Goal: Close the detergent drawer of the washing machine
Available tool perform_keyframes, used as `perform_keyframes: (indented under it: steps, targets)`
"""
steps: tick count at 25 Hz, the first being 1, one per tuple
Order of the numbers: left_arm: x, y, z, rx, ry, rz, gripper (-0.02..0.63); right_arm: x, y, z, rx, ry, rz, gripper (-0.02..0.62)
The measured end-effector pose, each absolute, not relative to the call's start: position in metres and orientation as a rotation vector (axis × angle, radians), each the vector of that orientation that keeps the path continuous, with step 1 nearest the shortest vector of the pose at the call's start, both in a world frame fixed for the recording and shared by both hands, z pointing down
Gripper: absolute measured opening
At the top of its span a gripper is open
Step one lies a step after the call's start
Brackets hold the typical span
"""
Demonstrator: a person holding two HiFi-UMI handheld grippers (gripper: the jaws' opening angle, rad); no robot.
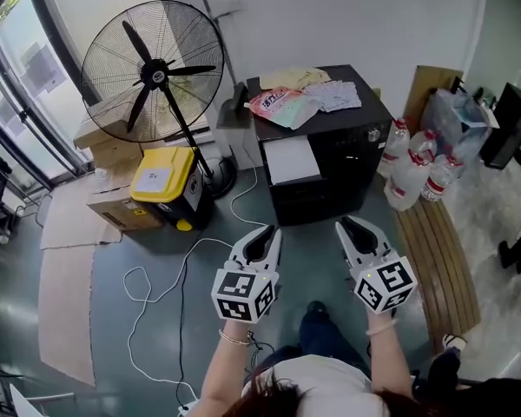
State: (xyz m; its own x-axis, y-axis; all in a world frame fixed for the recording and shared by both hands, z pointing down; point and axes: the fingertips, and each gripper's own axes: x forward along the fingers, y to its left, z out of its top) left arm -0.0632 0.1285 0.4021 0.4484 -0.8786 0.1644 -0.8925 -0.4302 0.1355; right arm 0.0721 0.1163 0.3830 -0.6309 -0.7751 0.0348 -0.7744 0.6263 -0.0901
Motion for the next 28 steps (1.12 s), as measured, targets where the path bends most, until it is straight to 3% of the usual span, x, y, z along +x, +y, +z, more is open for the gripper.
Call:
perform_keyframes:
  steps: [28]
  targets:
    - [-0.071, -0.018, 0.482, 2.257, -1.649, 0.234, 0.083, 0.095, -0.054, 0.467, -1.277, 3.026, -0.259, 0.083]
